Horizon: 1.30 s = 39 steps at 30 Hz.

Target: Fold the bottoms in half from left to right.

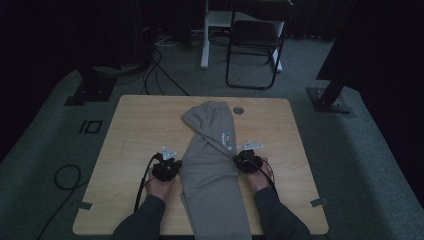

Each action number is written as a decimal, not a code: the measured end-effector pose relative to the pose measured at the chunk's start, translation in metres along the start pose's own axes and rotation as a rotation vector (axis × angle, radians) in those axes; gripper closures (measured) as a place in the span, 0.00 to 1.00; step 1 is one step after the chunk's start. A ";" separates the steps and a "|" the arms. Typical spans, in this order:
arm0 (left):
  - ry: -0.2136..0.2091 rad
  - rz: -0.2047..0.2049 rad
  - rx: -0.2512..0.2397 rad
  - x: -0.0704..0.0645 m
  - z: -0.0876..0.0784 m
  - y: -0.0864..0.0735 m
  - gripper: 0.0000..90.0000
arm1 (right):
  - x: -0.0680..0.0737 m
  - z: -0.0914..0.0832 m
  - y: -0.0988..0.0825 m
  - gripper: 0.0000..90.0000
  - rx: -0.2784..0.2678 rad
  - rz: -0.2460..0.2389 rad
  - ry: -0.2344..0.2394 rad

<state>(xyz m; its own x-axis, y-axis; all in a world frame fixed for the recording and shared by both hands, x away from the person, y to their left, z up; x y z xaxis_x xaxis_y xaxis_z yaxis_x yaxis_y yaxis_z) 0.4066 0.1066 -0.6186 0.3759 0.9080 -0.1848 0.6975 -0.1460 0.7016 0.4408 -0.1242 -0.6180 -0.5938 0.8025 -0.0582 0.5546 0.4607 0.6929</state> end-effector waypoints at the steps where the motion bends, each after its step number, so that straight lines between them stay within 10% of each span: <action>1: -0.004 0.004 -0.009 0.000 0.000 0.002 0.93 | 0.001 -0.001 0.000 0.84 0.006 -0.010 0.002; 6: 0.003 -0.014 -0.058 0.005 0.007 0.030 0.75 | 0.004 0.007 0.016 0.61 -0.007 -0.050 0.019; 19: 0.008 -0.027 -0.023 0.002 0.058 0.068 0.67 | 0.020 0.059 0.086 0.62 -0.008 -0.196 0.006; 26: 0.019 -0.026 -0.019 0.003 0.065 0.064 0.88 | 0.023 0.071 0.096 0.87 -0.016 -0.155 0.039; 39: 0.026 -0.015 -0.009 0.008 0.043 0.044 0.95 | -0.046 0.056 0.066 0.99 -0.061 0.146 0.019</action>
<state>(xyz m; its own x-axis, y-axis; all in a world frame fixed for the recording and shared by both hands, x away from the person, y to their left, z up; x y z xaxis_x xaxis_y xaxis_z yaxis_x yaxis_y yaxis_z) 0.4665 0.0904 -0.6188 0.3497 0.9199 -0.1777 0.6972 -0.1288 0.7052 0.5373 -0.1095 -0.6100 -0.5207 0.8517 0.0590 0.5998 0.3157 0.7353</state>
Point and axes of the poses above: each handheld gripper's, and its own axes: z roughly forward along the jaws, y roughly out of its top, x roughly to its left, the point moved 10 cm from there along z, roughly forward along the jaws, and after that the axes turned 6 degrees about -z, right-handed, at the moved point
